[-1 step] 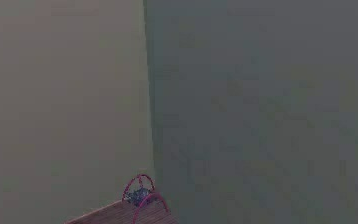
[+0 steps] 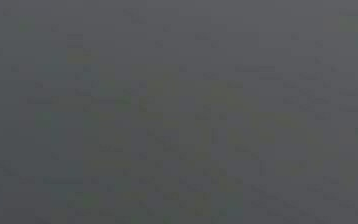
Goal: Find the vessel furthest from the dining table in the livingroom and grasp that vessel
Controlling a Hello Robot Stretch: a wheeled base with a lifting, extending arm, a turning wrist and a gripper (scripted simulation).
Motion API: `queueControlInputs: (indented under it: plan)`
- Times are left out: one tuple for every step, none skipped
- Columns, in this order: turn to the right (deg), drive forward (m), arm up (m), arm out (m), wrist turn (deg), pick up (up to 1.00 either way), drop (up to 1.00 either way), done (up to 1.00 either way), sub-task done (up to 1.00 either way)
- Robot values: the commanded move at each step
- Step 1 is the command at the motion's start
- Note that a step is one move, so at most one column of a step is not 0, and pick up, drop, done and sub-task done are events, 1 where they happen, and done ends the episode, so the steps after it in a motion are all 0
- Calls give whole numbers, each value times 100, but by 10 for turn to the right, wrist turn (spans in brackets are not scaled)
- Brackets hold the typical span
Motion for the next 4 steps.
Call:
queueControlInputs:
  plan:
    - [450, 0, 0, 0, 0, 0, 0, 0, 0]
    - [450, 0, 0, 0, 0, 0, 0, 0, 0]
    - [240, 0, 0, 0, 0, 0, 0, 0, 0]
    - [30, 0, 0, 0, 0, 0, 0, 0, 0]
